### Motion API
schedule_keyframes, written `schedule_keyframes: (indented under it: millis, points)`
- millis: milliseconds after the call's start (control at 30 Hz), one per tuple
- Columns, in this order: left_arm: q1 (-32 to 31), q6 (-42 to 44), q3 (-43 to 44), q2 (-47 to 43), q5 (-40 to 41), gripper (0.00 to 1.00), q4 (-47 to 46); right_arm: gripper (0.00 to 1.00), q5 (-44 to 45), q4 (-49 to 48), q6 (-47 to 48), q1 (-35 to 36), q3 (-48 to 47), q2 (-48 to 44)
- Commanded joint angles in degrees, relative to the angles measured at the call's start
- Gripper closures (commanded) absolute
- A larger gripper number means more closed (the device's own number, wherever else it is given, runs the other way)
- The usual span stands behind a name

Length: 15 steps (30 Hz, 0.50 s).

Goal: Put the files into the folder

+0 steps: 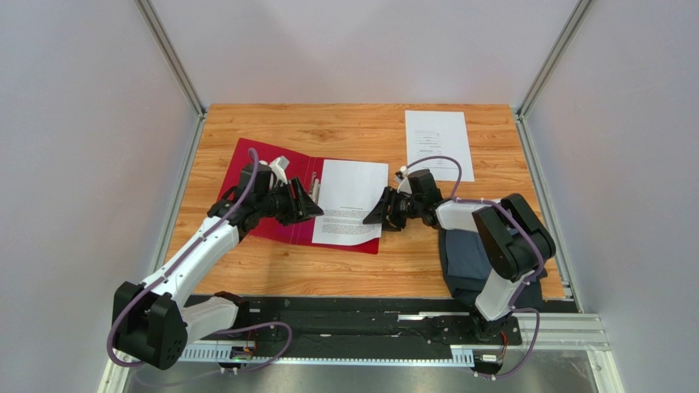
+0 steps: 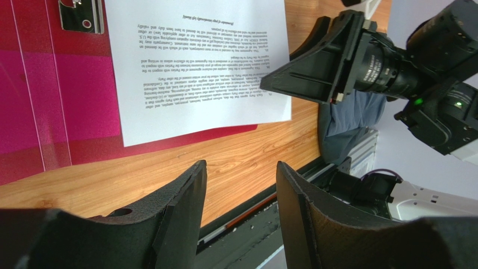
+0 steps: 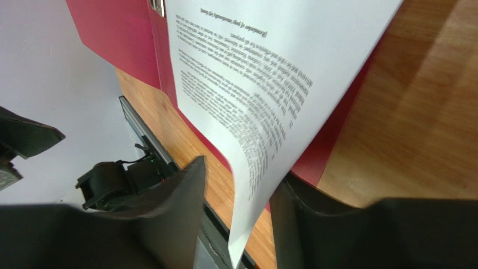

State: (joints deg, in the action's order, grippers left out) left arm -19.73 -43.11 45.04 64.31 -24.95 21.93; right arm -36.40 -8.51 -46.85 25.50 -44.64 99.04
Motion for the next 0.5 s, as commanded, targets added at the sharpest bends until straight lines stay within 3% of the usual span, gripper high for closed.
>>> schedule_keyframes:
  millis: [0, 167, 300, 467]
  points:
    - [0.39, 0.13, 0.23, -0.42, -0.19, 0.43, -1.46, 0.66, -2.62, -8.61, -1.75, 0.08, 1.31, 2.90]
    - [0.39, 0.13, 0.40, -1.03, 0.96, 0.43, -0.66, 0.85, -5.52, -17.40, -9.21, -1.59, 3.07, 3.79]
    - [0.39, 0.05, 0.49, -0.86, 0.96, 0.43, -0.75, 0.99, -9.19, -18.73, -11.50, -3.96, 2.89, 4.05]
    - [0.39, -0.39, -0.03, -0.68, 1.13, 0.43, -1.36, 1.00, -12.28, -17.95, -11.60, -4.75, 1.67, 3.35]
